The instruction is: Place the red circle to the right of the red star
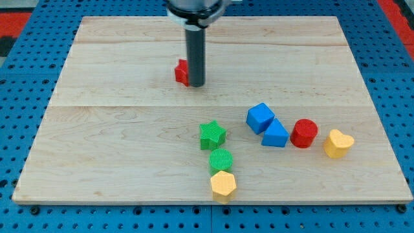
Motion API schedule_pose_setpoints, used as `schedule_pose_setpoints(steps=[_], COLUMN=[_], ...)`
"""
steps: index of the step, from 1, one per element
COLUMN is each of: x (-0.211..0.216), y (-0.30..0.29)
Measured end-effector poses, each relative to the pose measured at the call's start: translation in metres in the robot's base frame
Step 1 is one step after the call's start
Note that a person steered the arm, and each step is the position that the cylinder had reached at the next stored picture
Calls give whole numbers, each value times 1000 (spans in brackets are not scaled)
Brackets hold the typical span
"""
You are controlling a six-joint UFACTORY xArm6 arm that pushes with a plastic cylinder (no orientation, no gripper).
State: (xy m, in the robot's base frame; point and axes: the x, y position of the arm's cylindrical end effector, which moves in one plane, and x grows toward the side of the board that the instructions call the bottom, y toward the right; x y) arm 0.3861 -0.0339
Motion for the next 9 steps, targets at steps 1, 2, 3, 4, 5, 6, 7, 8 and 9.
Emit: schedule_pose_setpoints(steps=[1,2,3,4,5,6,7,8,9], x=[-20,-21,-14,35,80,122,133,138,106], y=[110,196,313,329,289,295,229,177,170])
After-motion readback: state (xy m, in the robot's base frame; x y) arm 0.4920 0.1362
